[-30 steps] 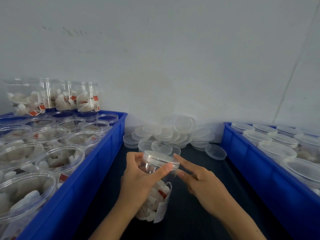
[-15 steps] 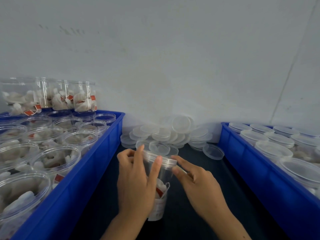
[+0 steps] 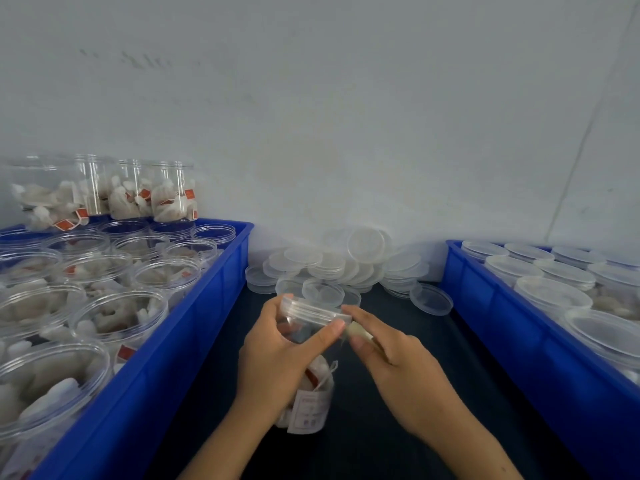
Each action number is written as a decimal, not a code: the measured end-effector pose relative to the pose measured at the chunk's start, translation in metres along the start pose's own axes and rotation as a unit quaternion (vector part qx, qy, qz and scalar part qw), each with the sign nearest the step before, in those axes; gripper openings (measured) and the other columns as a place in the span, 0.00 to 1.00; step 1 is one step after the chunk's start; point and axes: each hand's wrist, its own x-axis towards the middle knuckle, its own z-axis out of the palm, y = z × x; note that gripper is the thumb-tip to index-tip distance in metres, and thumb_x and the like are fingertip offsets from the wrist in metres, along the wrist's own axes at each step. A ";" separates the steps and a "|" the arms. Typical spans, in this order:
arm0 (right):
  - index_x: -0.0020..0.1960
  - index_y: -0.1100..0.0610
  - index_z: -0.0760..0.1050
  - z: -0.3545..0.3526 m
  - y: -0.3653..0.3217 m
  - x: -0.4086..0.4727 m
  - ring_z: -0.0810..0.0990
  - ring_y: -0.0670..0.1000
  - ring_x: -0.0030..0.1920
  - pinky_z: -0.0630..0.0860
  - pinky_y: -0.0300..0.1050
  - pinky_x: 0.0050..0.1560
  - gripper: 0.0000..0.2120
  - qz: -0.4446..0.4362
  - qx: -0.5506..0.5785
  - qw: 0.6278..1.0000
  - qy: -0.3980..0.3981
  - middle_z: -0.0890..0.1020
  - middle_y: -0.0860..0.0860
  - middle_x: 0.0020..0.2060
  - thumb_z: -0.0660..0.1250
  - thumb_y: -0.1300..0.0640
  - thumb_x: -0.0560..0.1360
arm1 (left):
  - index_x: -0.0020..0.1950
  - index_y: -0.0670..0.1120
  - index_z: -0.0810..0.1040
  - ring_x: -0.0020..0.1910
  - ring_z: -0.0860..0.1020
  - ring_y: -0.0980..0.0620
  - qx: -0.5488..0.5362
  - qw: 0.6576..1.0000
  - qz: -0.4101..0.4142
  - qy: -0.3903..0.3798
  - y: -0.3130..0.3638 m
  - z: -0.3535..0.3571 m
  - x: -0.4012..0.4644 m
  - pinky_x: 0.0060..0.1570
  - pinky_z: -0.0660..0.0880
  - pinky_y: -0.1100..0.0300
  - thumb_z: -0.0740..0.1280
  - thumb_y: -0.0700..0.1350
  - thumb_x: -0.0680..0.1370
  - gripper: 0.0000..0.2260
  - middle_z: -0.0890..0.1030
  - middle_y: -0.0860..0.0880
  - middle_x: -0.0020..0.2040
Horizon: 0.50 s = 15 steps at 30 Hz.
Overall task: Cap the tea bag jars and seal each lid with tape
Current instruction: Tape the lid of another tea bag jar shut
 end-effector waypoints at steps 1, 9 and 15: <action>0.72 0.31 0.57 -0.004 0.000 0.000 0.79 0.44 0.50 0.76 0.44 0.54 0.20 0.002 -0.004 1.000 -0.004 0.82 0.45 0.51 0.53 0.41 0.80 | 0.54 0.59 0.75 0.47 0.81 0.63 -0.004 1.000 -0.001 -0.004 0.000 -0.001 0.001 0.50 0.77 0.58 0.72 0.73 0.53 0.35 0.83 0.60 0.47; 0.73 0.35 0.55 -0.027 -0.007 -0.007 0.77 0.42 0.45 0.75 0.42 0.51 0.23 -0.021 -0.098 0.994 0.039 0.79 0.42 0.40 0.51 0.38 0.79 | 0.54 0.58 0.76 0.46 0.82 0.62 -0.042 0.999 -0.002 -0.013 -0.001 -0.006 0.004 0.51 0.79 0.54 0.75 0.70 0.51 0.35 0.83 0.62 0.47; 0.72 0.31 0.55 -0.035 -0.019 -0.018 0.78 0.41 0.45 0.75 0.38 0.49 0.22 -0.073 -0.147 0.983 0.086 0.81 0.41 0.43 0.49 0.38 0.78 | 0.60 0.56 0.73 0.54 0.81 0.56 -0.041 0.998 0.003 -0.043 -0.004 -0.010 0.006 0.57 0.78 0.49 0.77 0.70 0.48 0.44 0.82 0.56 0.54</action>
